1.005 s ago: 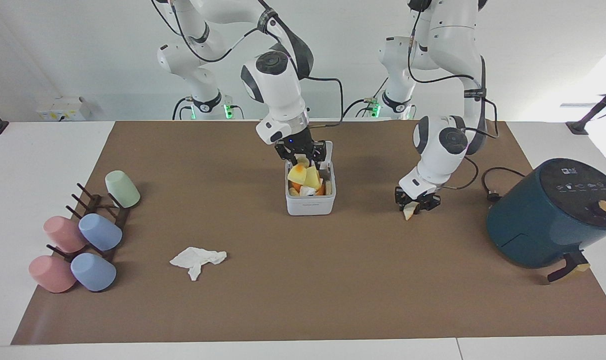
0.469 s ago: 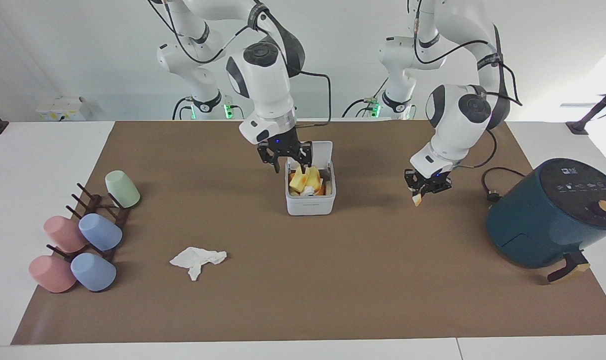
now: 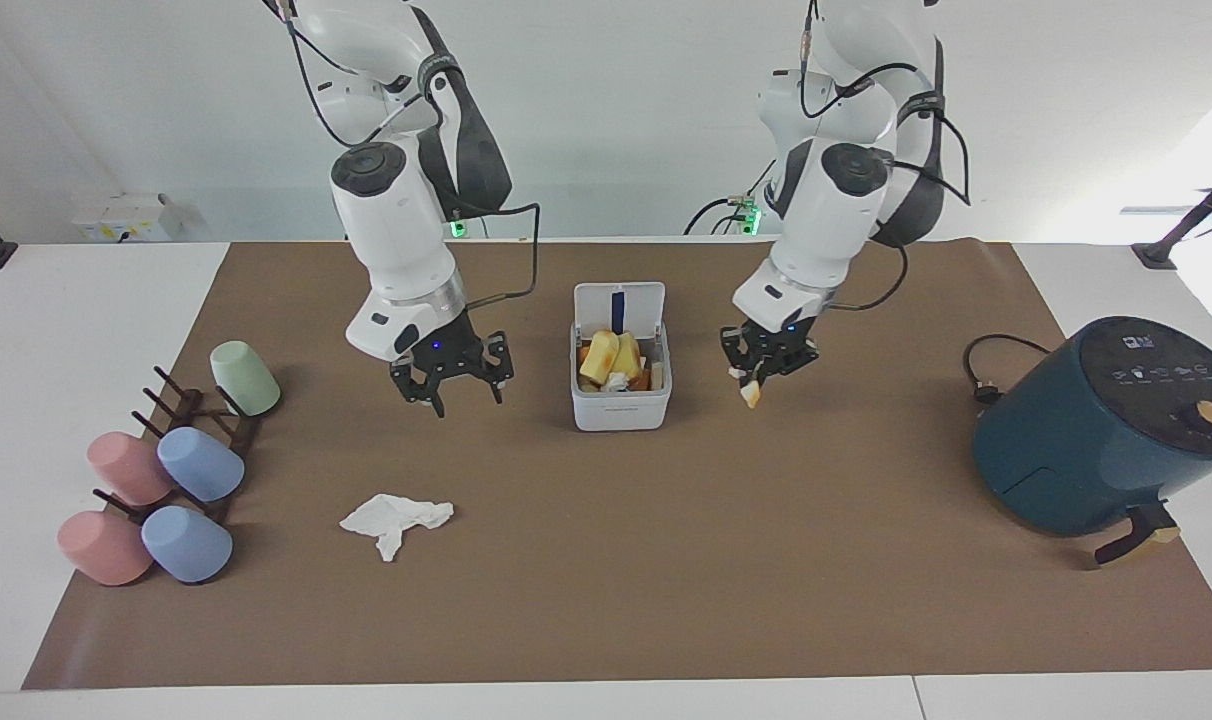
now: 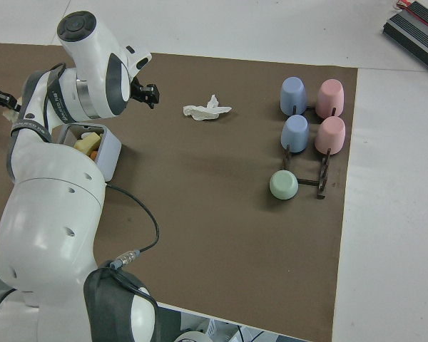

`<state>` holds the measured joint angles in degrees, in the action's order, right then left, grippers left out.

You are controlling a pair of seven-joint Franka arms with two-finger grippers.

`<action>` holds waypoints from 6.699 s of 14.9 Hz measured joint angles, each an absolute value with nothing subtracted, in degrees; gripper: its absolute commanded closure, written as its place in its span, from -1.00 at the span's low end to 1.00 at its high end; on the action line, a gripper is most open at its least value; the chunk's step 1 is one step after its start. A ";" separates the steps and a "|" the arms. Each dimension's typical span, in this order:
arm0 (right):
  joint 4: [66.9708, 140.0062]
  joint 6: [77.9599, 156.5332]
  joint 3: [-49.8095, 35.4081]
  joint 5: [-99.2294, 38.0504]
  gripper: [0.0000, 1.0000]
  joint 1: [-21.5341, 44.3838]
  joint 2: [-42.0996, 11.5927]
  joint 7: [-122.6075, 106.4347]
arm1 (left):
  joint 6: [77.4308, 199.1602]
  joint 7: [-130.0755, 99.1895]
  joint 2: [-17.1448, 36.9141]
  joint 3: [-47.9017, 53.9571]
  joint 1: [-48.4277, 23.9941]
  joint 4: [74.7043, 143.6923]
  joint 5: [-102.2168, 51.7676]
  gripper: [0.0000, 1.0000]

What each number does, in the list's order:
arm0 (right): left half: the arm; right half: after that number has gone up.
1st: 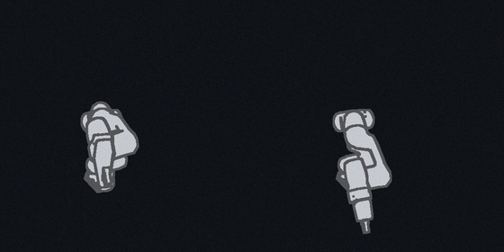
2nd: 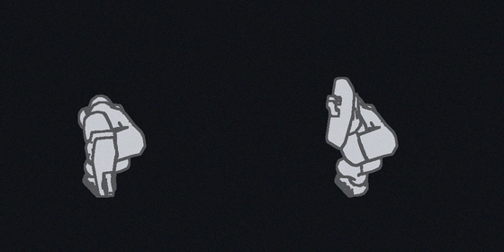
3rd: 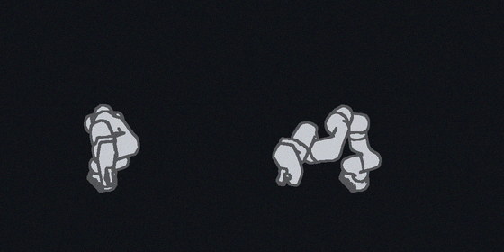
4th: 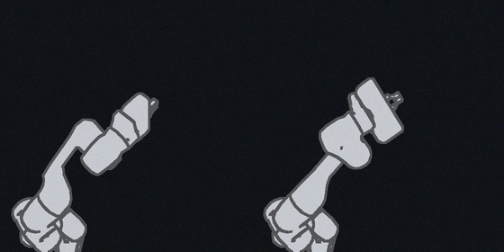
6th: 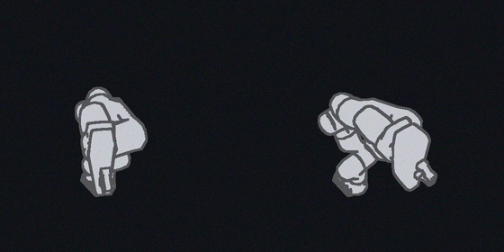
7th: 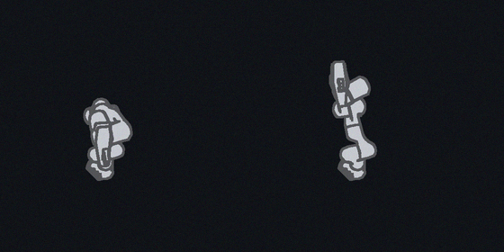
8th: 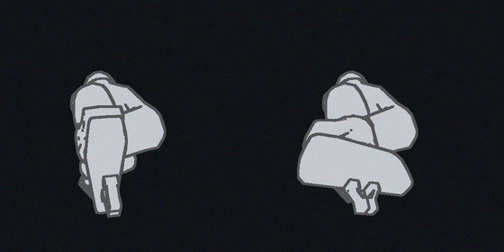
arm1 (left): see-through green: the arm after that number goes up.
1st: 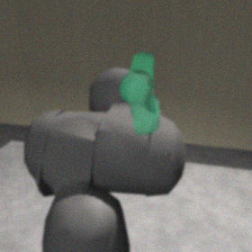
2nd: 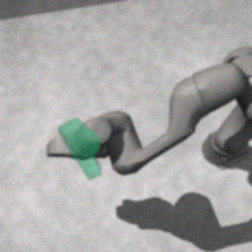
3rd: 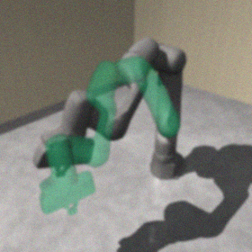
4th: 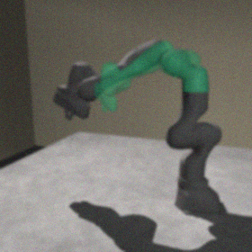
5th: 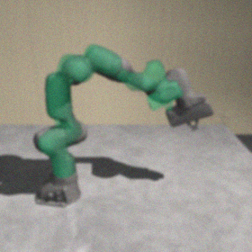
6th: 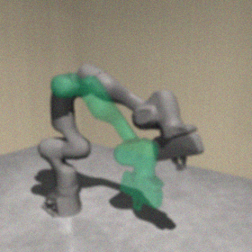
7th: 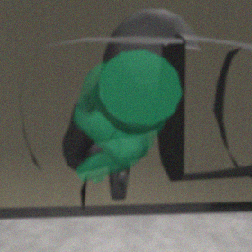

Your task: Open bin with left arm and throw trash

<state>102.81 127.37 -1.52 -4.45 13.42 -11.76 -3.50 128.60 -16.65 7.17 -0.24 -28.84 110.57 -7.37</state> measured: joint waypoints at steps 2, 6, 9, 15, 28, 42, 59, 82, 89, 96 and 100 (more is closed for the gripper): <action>104.35 132.26 -1.51 -4.32 -0.80 11.97 -12.72 -12.11 | 131.19 -21.01 7.92 -0.13 -32.52 110.56 -9.34 1.00; 105.09 141.30 -1.50 -3.62 -1.00 8.80 -16.95 -28.43 | 134.26 -25.80 8.33 -0.03 -37.48 110.72 -11.55 1.00; 105.18 145.46 -1.50 -3.37 -1.00 7.63 -21.11 -39.66 | 134.80 -26.60 8.47 -0.03 -39.07 110.79 -13.38 -1.00; 105.72 148.78 -1.54 -3.37 -1.00 5.47 -25.81 -52.46 | 134.54 -26.99 8.47 -0.06 -39.52 111.10 -13.54 -1.00; 102.62 138.40 -2.17 -6.81 1.00 4.18 -24.79 -52.20 | 116.34 -19.01 -1.39 -2.04 -25.89 110.83 -6.19 -1.00; 90.99 118.16 -3.02 -10.18 1.00 23.70 -16.43 31.77 | 97.09 6.62 -2.74 -2.35 -3.49 95.95 -3.93 -1.00; 108.81 132.59 -3.34 -12.73 1.00 33.33 -11.95 54.21 | 95.21 6.51 -3.29 -2.23 -3.49 98.66 -2.22 -1.00; 91.26 110.14 -2.42 -3.00 -1.00 23.00 -11.56 33.07 | 97.94 6.53 -4.04 -2.10 -3.49 100.76 -2.19 -1.00; 87.01 98.85 -1.99 -0.54 -1.00 5.45 -10.79 4.06 | 97.95 6.53 -4.23 -1.83 -3.53 100.76 -2.19 -1.00; 86.50 86.58 -1.96 -0.53 -1.00 -1.24 -2.85 1.45 | 97.95 6.52 -4.30 -1.83 -3.53 100.76 -2.19 -1.00; 87.85 85.32 -1.97 -0.53 -1.00 -2.93 -0.99 1.45 | 97.95 6.52 -4.41 -1.83 -3.53 100.76 -2.19 -1.00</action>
